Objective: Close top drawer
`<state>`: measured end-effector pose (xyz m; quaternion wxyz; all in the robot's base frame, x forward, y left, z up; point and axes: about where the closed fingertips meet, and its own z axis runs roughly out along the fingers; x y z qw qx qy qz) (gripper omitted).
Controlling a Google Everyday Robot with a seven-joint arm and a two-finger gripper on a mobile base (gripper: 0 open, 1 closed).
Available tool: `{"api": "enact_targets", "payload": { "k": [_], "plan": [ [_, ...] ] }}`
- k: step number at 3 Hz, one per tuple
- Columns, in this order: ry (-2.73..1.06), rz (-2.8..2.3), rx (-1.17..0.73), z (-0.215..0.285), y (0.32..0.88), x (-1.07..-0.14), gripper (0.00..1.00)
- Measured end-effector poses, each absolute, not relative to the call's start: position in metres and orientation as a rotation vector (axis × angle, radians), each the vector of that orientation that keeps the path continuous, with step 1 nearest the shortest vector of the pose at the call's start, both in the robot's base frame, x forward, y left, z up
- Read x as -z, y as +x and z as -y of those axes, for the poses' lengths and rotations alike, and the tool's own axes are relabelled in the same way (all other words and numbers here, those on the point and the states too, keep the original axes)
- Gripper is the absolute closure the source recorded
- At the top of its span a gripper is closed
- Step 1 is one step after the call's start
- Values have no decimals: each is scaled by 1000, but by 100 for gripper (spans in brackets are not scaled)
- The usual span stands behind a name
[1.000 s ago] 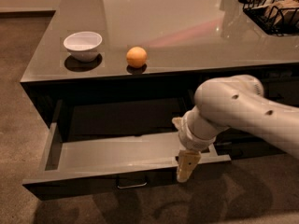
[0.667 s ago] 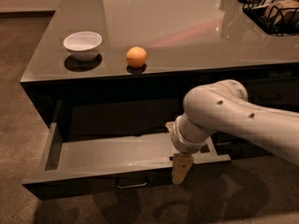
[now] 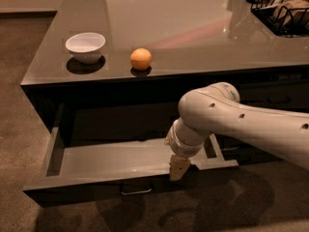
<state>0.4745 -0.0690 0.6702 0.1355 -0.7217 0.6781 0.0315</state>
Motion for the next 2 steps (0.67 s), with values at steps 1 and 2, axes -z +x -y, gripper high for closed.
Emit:
{"api": "enact_targets", "payload": {
  "k": [1, 2],
  "plan": [
    [-2065, -1960, -107, 66, 502, -676, 43],
    [-2032, -1956, -113, 63, 525, -685, 45]
  ]
}}
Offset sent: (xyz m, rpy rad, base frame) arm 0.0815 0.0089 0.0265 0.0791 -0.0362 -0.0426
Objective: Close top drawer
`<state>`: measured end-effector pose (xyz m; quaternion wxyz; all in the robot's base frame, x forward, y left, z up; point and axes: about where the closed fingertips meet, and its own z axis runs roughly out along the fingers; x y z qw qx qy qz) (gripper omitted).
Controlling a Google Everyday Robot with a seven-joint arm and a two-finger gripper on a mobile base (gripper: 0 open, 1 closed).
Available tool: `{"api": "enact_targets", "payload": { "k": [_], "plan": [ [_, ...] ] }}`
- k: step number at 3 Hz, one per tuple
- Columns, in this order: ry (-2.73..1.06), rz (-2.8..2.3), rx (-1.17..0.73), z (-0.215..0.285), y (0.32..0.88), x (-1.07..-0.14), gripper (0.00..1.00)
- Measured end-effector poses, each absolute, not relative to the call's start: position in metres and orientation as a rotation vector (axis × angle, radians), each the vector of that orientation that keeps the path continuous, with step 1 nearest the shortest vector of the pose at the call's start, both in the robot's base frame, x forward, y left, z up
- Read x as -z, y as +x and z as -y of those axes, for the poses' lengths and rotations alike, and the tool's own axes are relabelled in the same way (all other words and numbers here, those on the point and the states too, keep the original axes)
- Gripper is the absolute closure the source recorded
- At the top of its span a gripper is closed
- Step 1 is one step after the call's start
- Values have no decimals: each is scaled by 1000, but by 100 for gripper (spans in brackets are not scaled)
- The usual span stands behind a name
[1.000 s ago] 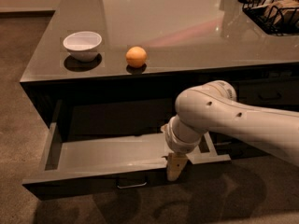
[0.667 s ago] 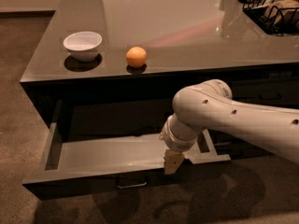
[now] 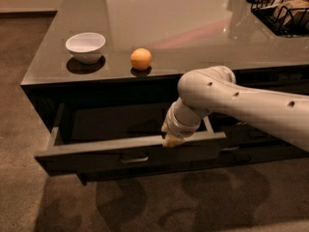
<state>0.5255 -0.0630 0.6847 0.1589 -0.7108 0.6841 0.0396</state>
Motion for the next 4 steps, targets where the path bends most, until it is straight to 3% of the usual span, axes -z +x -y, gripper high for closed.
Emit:
{"api": "enact_targets", "payload": {
  "k": [2, 3, 4],
  "plan": [
    [-1947, -1944, -99, 42, 582, -690, 38],
    [-1862, -1879, -131, 46, 566, -710, 11],
    [-1805, -1849, -170, 58, 542, -718, 0]
  ]
}}
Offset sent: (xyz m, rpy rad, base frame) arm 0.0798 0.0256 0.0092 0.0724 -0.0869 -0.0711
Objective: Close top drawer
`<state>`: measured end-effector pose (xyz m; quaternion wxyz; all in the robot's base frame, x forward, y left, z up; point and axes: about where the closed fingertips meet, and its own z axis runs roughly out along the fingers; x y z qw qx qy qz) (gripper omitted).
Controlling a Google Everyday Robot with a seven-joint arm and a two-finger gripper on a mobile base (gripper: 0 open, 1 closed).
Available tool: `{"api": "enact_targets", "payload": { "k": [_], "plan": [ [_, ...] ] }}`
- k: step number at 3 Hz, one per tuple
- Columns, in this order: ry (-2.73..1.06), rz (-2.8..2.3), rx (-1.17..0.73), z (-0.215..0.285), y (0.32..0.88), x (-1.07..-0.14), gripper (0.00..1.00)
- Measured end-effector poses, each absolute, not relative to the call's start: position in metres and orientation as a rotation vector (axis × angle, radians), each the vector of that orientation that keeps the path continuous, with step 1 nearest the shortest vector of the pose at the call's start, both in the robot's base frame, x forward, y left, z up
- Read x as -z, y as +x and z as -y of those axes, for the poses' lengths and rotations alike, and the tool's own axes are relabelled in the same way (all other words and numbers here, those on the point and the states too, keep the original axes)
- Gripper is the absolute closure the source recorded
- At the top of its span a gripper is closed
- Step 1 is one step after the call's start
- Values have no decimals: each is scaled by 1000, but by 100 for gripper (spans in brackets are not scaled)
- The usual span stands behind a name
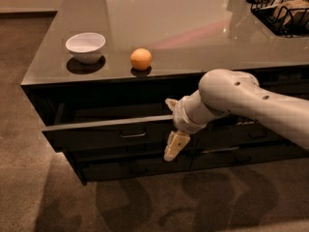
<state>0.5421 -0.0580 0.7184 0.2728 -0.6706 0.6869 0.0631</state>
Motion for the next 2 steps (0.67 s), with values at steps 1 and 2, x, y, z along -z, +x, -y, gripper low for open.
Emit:
{"api": "enact_targets", "payload": {
  "k": [1, 2],
  "plan": [
    [-1832, -1875, -283, 60, 523, -686, 27],
    [-1851, -1895, -351, 59, 515, -663, 50]
  ]
}}
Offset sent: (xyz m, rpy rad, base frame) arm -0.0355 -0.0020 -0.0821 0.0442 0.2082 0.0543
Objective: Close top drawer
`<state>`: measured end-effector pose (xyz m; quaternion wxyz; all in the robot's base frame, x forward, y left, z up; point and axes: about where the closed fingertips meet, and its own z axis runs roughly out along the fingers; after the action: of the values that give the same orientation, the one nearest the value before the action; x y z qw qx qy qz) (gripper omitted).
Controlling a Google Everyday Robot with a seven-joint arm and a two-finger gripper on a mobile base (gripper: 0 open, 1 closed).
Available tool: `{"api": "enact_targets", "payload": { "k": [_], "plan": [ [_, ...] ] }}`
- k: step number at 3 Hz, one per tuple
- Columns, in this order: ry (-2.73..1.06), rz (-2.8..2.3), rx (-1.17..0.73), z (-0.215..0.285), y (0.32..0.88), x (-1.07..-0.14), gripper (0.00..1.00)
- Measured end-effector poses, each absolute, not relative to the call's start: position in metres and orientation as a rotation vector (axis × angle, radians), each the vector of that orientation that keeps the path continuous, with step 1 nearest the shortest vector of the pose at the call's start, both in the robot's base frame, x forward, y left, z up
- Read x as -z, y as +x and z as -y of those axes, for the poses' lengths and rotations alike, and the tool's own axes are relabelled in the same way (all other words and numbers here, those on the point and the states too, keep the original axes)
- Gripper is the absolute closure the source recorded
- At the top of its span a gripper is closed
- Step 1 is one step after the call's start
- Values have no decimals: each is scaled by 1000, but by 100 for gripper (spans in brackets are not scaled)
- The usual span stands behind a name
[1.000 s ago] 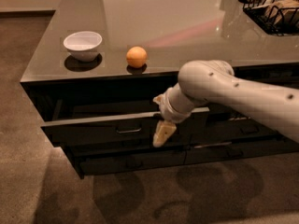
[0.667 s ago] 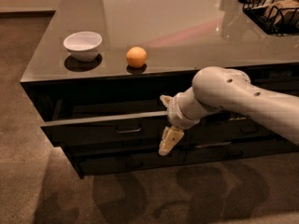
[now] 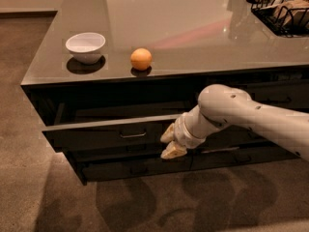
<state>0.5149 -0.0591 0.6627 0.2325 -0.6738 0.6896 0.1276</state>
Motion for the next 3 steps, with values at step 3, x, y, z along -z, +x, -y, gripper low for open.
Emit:
{"api": "enact_targets", "payload": {
  "k": [3],
  "plan": [
    [-1862, -1961, -227, 54, 526, -639, 100]
  ]
}}
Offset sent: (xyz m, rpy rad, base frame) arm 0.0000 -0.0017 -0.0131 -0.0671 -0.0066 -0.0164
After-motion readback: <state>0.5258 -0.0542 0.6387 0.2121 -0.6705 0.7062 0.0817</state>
